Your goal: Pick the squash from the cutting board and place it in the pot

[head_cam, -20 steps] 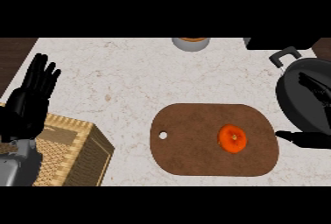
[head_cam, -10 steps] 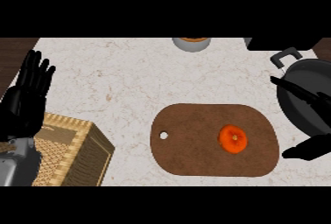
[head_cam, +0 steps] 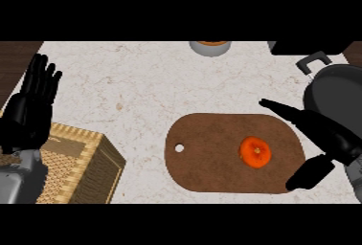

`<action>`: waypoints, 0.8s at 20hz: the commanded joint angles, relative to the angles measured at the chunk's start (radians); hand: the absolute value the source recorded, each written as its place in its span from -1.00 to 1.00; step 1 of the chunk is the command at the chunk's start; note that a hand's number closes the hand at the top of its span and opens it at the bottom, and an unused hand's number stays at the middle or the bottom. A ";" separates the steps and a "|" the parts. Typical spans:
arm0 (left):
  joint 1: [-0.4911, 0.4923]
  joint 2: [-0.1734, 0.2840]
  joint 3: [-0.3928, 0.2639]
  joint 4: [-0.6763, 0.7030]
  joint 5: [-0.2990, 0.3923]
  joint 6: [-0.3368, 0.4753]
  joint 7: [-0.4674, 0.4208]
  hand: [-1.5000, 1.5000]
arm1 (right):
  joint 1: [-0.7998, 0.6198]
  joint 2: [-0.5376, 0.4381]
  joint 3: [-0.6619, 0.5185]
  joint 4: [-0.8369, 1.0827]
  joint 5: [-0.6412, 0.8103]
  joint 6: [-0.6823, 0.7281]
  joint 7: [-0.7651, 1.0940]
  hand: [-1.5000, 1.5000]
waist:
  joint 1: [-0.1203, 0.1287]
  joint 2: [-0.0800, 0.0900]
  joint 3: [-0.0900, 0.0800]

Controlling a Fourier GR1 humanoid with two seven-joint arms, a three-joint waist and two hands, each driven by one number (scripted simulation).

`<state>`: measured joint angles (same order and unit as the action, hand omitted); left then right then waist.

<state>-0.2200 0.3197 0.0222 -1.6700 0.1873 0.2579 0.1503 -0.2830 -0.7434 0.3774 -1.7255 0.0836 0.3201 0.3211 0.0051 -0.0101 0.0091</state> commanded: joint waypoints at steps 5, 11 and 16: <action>0.030 0.027 0.016 -0.004 0.012 -0.039 0.095 0.00 | 0.035 0.096 0.030 -0.017 0.097 0.010 0.071 -1.00 | -0.004 0.009 -0.009; 0.048 -0.019 -0.026 0.033 -0.029 -0.004 0.034 0.00 | 0.020 0.130 0.057 -0.046 0.162 0.034 0.227 -1.00 | -0.006 0.009 -0.009; 0.046 -0.015 -0.029 0.012 -0.021 -0.002 0.058 0.00 | 0.035 0.158 0.042 -0.003 0.212 0.039 0.153 -1.00 | -0.005 0.009 -0.009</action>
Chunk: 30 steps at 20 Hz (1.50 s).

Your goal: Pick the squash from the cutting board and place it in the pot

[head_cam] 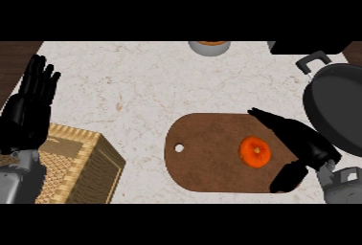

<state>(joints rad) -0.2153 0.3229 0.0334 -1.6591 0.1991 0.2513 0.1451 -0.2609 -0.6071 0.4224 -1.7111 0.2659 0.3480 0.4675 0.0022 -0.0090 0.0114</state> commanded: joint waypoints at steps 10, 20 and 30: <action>-0.018 -0.006 -0.034 0.039 -0.022 -0.004 0.076 0.00 | -0.005 0.152 0.031 0.184 0.183 -0.052 -0.062 -1.00 | 0.002 0.011 -0.011; 0.000 -0.023 -0.062 0.036 -0.032 0.029 0.069 0.00 | -0.018 0.140 0.060 0.249 0.302 -0.057 -0.246 1.00 | 0.000 0.009 -0.011; 0.016 -0.010 -0.050 0.016 -0.020 0.019 0.071 0.00 | -0.009 0.184 0.027 0.362 0.376 -0.109 -0.387 1.00 | 0.002 0.010 -0.011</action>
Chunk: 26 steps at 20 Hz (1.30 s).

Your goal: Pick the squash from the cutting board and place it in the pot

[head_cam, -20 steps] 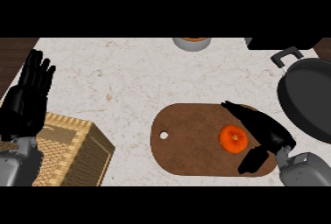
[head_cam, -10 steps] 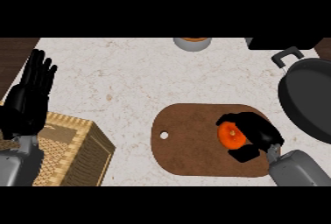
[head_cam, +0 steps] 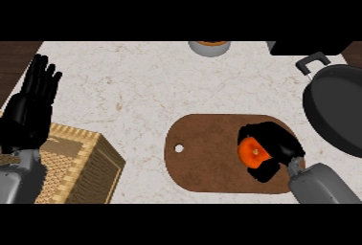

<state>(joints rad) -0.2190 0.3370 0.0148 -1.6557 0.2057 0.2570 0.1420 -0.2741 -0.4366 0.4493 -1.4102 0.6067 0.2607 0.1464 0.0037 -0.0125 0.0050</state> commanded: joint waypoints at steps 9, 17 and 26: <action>0.076 0.010 0.005 0.014 0.016 -0.003 0.047 0.00 | 0.451 -0.260 0.197 -0.509 0.133 -0.059 -0.196 1.00 | -0.046 0.002 -0.005; 0.095 0.032 0.017 0.011 0.022 0.003 0.024 0.00 | 0.687 -0.282 -0.049 -0.823 -0.013 -0.312 -0.212 1.00 | -0.072 0.001 -0.004; 0.055 0.048 0.035 0.062 0.063 -0.017 0.010 0.00 | 0.775 -0.221 -0.440 -0.989 -0.311 -0.423 -0.211 1.00 | -0.053 0.011 -0.004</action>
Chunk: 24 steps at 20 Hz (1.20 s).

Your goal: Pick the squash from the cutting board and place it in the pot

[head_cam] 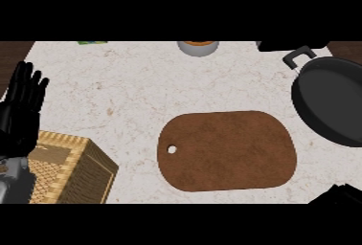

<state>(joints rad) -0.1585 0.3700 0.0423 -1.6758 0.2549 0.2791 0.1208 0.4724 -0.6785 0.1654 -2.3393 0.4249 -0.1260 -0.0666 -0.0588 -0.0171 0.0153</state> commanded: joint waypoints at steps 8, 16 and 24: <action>0.028 0.015 -0.034 0.028 0.009 -0.035 0.051 0.00 | -0.047 -0.046 -0.515 0.105 -0.458 0.103 0.008 1.00 | 0.048 0.015 -0.015; -0.035 -0.010 -0.084 0.078 -0.005 -0.015 0.039 0.00 | -0.252 -0.064 -0.526 0.504 -0.545 0.197 -0.087 1.00 | 0.074 0.023 -0.014; -0.059 -0.018 -0.110 0.063 -0.012 0.017 0.038 0.00 | -0.410 -0.138 -0.516 0.752 -0.232 0.036 -0.181 1.00 | 0.097 0.030 -0.013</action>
<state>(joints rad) -0.2496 0.3637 -0.0338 -1.6300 0.2567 0.2973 0.1132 0.0891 -0.7829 -0.3491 -1.6911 0.0106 0.0113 -0.1864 0.0247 -0.0001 0.0101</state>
